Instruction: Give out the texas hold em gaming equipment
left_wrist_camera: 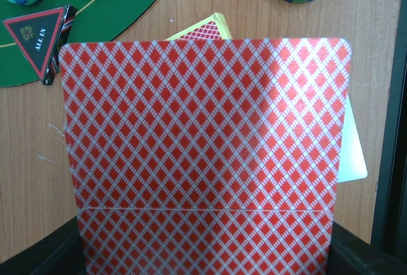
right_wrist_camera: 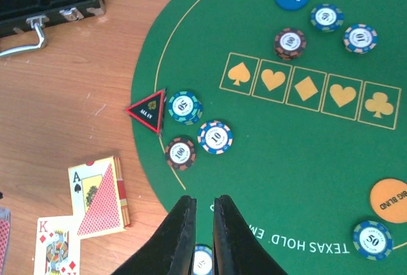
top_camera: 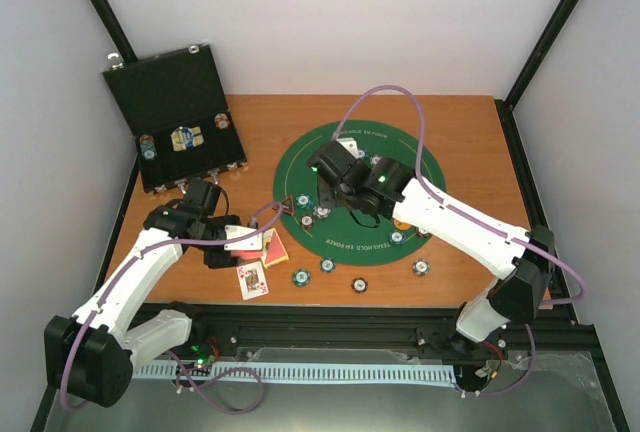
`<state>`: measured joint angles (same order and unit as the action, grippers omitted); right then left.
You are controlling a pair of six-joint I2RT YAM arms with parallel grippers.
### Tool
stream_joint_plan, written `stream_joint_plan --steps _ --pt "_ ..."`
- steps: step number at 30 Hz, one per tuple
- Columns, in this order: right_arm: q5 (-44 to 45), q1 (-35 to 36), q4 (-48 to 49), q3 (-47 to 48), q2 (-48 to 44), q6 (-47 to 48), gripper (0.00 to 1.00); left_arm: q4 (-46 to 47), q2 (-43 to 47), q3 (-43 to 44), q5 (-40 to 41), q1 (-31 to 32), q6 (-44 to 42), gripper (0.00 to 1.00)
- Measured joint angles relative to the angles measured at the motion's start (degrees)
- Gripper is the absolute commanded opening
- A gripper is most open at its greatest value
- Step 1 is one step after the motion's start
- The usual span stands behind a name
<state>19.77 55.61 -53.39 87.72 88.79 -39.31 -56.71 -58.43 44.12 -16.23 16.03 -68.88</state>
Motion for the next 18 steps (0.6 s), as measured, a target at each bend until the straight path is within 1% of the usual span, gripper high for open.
stream_joint_plan --steps 1,3,4,5,6,7,8,9,13,18 --pt "0.6 0.0 -1.4 1.2 0.6 -0.3 0.24 0.0 0.0 0.0 0.0 0.0 0.0 0.47" --pt "2.7 0.0 -4.7 4.9 2.7 -1.2 0.50 0.0 0.0 0.1 0.0 0.0 0.0 0.47" --pt "3.7 0.0 -6.2 6.5 3.8 -2.0 0.54 0.0 0.0 0.2 0.0 0.0 0.1 0.47" --pt "5.1 0.0 -8.1 8.7 5.2 -2.4 0.54 0.0 0.0 0.2 0.0 0.0 0.1 0.47" --pt "6.7 0.0 -10.3 11.2 7.0 -2.4 0.41 0.0 -0.1 0.3 0.0 0.0 0.2 0.47" --pt "8.2 0.0 -12.4 13.8 9.0 -2.6 0.16 0.0 -0.2 0.3 0.0 0.0 0.2 0.47" --pt "9.1 0.0 -13.8 15.3 10.3 -2.6 0.04 0.0 -0.3 0.3 0.0 0.0 0.3 0.47" --pt "10.2 -0.2 -15.5 17.0 11.8 -2.9 0.03 0.0 -0.3 0.3 0.0 0.0 0.3 0.47" --pt "12.2 -1.5 -21.1 20.8 16.3 -5.9 0.03 0.0 -0.5 0.3 0.2 0.0 0.6 0.47" --pt "12.6 -3.2 -24.5 21.1 17.8 -8.3 0.03 -0.1 -0.9 0.5 0.2 0.0 1.0 0.47"
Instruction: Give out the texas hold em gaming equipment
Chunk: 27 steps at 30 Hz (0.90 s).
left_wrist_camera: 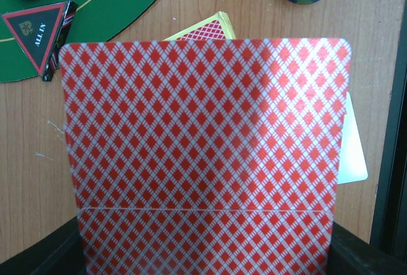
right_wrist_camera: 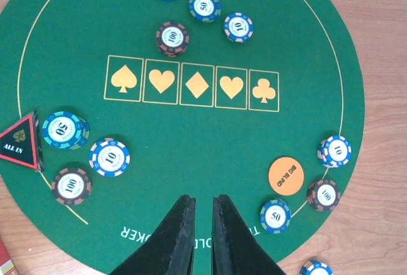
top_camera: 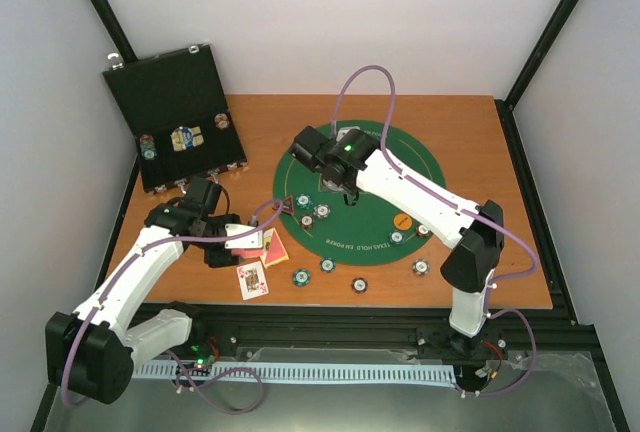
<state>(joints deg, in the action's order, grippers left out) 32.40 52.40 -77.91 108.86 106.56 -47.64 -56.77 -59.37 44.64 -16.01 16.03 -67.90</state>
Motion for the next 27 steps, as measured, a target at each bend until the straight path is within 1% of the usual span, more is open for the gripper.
stream_joint_plan --steps 4,5,7,8,9,11,12,13,14,15,16,22,27 --pt "0.0 0.0 -0.7 1.3 0.0 -0.5 0.03 -0.1 0.0 0.1 0.0 0.0 0.2 0.47" --pt "0.0 0.0 -0.7 1.6 0.0 -0.5 0.13 -0.1 0.0 0.2 0.0 0.0 0.2 0.47" --pt "-0.1 -0.1 -0.5 2.0 0.0 -0.6 0.63 -0.1 0.0 0.3 0.0 0.0 0.2 0.47" --pt "-0.3 -0.2 -0.3 2.0 0.0 -0.2 0.79 -0.1 0.0 0.4 0.0 0.0 0.2 0.47" --pt "-0.4 -0.3 -0.2 2.0 0.0 -0.1 0.85 -0.1 -0.1 0.5 0.0 0.0 0.3 0.47" --pt "-0.7 -0.4 0.5 1.9 0.0 0.3 0.91 -0.1 -0.2 0.7 0.0 0.0 0.3 0.47" --pt "-1.2 -0.5 1.3 1.3 -0.3 0.9 0.88 -0.1 -0.2 0.8 0.0 0.0 0.4 0.47" --pt "-1.4 -0.7 1.6 1.0 -0.4 0.9 0.57 -0.1 -0.2 0.8 0.0 0.0 0.4 0.47" --pt "-1.8 -0.8 2.1 0.3 -0.7 1.2 0.07 -0.1 -0.2 0.9 0.0 0.0 0.4 0.47" --pt "-2.0 -0.9 2.5 -0.2 -1.0 1.7 0.03 -0.1 -0.2 0.9 0.0 0.0 0.5 0.47" --pt "-2.4 -1.2 2.9 -0.7 -1.3 1.7 0.03 -0.1 -0.2 0.9 0.0 0.0 0.5 0.46" --pt "-3.2 -2.1 4.5 -2.9 -3.2 1.2 0.03 -0.1 -0.2 0.9 0.0 0.0 0.5 0.46" --pt "-3.8 -2.1 4.7 -3.0 -3.5 1.3 0.03 -0.1 -0.3 0.9 0.0 0.0 0.5 0.46"
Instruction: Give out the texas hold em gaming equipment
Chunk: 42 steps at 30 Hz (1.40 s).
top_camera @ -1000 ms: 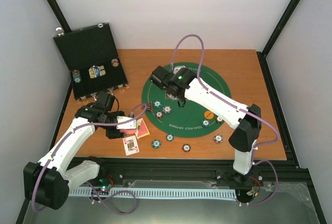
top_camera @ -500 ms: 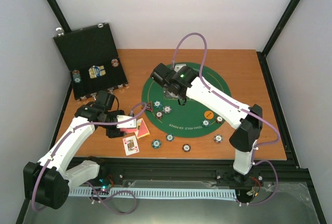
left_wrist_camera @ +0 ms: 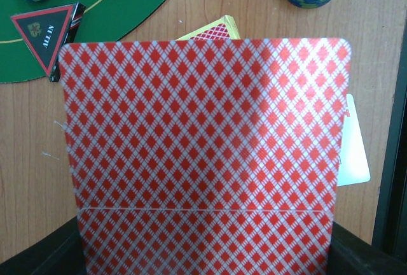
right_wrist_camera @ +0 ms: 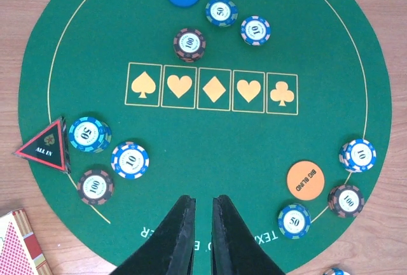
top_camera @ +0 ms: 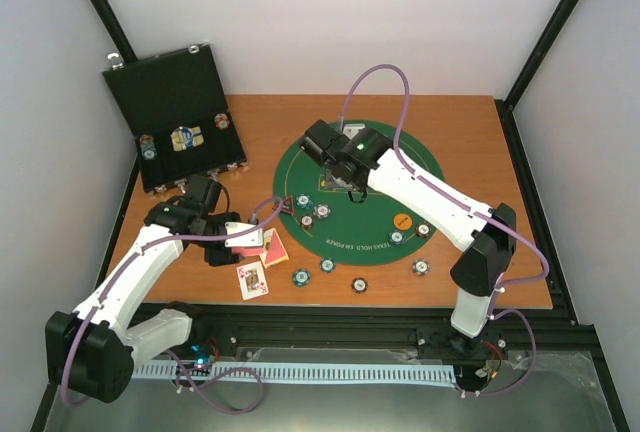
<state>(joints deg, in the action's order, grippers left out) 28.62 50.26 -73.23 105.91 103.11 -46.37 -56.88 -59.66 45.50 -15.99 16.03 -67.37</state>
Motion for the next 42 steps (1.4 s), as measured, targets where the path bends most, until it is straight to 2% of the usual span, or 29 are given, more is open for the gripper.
stream_joint_plan --steps 16,17,18,20,22,23,24,26,27,28,36,42 --pt "-1.1 0.0 1.2 -1.1 -0.1 0.1 0.03 0.1 -0.5 0.1 -0.1 0.0 0.1 0.40" --pt "-1.2 0.0 1.4 -1.5 -0.3 0.1 0.08 0.1 -0.7 0.1 -0.1 0.0 0.1 0.40" --pt "-1.4 0.0 1.8 -2.2 -0.6 0.2 0.18 0.2 -1.0 0.1 -0.1 0.0 0.2 0.40" --pt "-2.0 -0.2 2.6 -3.4 -1.3 0.4 0.50 0.6 -1.5 0.1 -0.1 0.0 0.4 0.39" --pt "-2.6 -0.5 3.6 -5.0 -2.4 0.5 0.66 1.5 -2.1 0.1 0.0 0.0 0.7 0.39" --pt "-2.8 -0.7 4.1 -6.2 -3.3 0.8 0.68 2.2 -2.6 0.0 0.0 0.0 0.9 0.39" --pt "-3.0 -0.9 4.5 -7.0 -4.0 0.6 0.63 3.0 -3.1 -0.1 0.2 0.0 1.2 0.40" --pt "-3.5 -1.3 5.4 -9.0 -5.6 0.8 0.20 5.0 -5.0 -0.5 0.5 0.0 1.9 0.40" --pt "-3.7 -1.6 5.8 -9.8 -6.4 1.1 0.06 5.8 -6.1 -0.6 0.7 0.0 2.3 0.39" --pt "-3.9 -1.8 6.0 -10.4 -7.0 1.0 0.03 6.7 -7.6 -0.7 0.9 0.0 2.8 0.39" --pt "-4.3 -2.5 7.6 -11.7 -8.7 0.5 0.03 11.8 -16.4 -0.7 2.0 0.0 6.6 0.38" --pt "-5.1 -2.5 8.4 -12.4 -8.7 0.4 0.05 14.7 -19.9 -0.7 3.5 0.0 8.2 0.50"
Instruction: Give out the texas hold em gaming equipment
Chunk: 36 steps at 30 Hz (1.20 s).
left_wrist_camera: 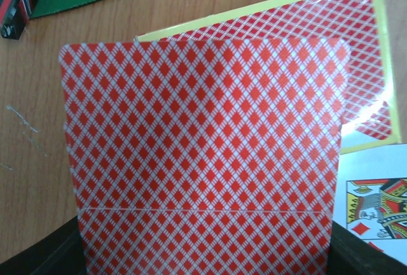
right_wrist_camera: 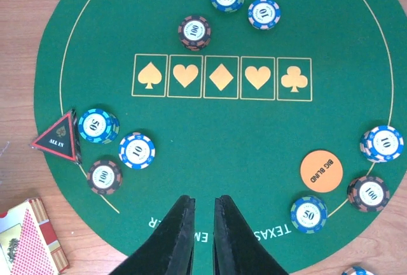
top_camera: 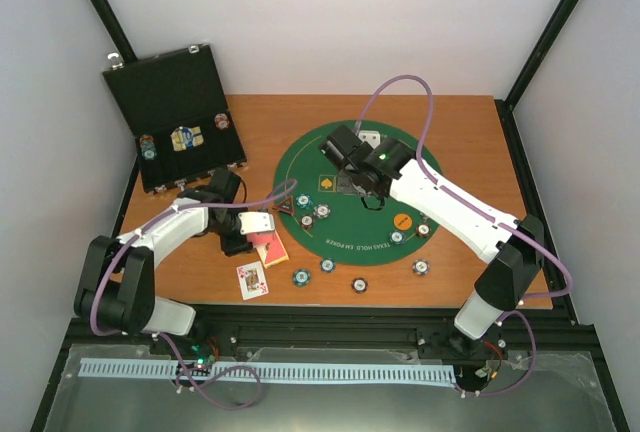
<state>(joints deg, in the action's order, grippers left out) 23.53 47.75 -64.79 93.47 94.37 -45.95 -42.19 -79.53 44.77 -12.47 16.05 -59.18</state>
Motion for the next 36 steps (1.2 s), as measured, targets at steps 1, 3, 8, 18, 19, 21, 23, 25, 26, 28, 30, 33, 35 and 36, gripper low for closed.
stream_joint_plan --steps 1,3,8,18,19,21,23,25,26,28,30,33,35,36 --pt "-0.1 0.0 0.2 -0.1 0.0 0.0 0.06 0.4 -0.5 0.0 0.3 0.0 0.2 0.52" --pt "-0.2 0.0 0.6 -0.5 0.0 -0.3 0.09 1.1 -1.6 0.0 1.3 0.0 0.5 0.55" --pt "-0.6 0.0 1.1 -1.2 -0.2 -0.7 0.28 2.6 -3.5 -0.3 4.1 0.0 1.0 0.99" --pt "-1.5 -0.2 1.8 -1.3 -1.6 -0.1 0.91 3.1 5.7 -0.7 5.1 0.0 5.9 1.00" --pt "-1.6 -0.2 1.9 -1.4 -1.7 0.0 0.92 3.0 6.7 -0.2 5.2 0.0 7.2 1.00" --pt "-1.6 -0.2 2.2 -1.9 -1.9 0.5 0.95 3.1 7.9 1.2 5.2 -0.4 10.3 1.00" --pt "-1.7 -0.2 2.4 -2.3 -2.2 0.7 0.95 4.1 8.5 2.5 5.2 -1.2 14.3 1.00" --pt "-1.8 -0.2 2.6 -2.7 -2.3 0.9 0.96 6.3 9.0 3.2 5.1 -2.7 18.6 1.00" --pt "-1.9 -0.2 2.8 -2.8 -2.3 1.0 0.96 8.2 9.2 3.3 4.9 -4.0 21.3 1.00" --pt "-2.0 -0.2 3.2 -3.5 -2.5 1.1 0.96 12.6 9.4 3.3 4.7 -7.0 27.0 1.00" --pt "-1.9 -0.2 3.9 -4.9 -3.2 1.2 0.98 18.1 9.6 2.3 4.7 -9.2 31.8 1.00" --pt "-1.9 -0.2 4.9 -7.3 -5.2 1.4 1.00 30.9 11.3 -4.2 5.4 -11.8 38.5 1.00" --pt "-1.9 -0.2 5.4 -8.7 -6.8 1.5 1.00 39.5 12.2 -10.1 5.8 -12.2 41.9 1.00" --pt "-2.0 -0.2 5.8 -9.3 -7.6 1.6 1.00 43.5 12.2 -12.8 5.9 -12.2 43.3 1.00"
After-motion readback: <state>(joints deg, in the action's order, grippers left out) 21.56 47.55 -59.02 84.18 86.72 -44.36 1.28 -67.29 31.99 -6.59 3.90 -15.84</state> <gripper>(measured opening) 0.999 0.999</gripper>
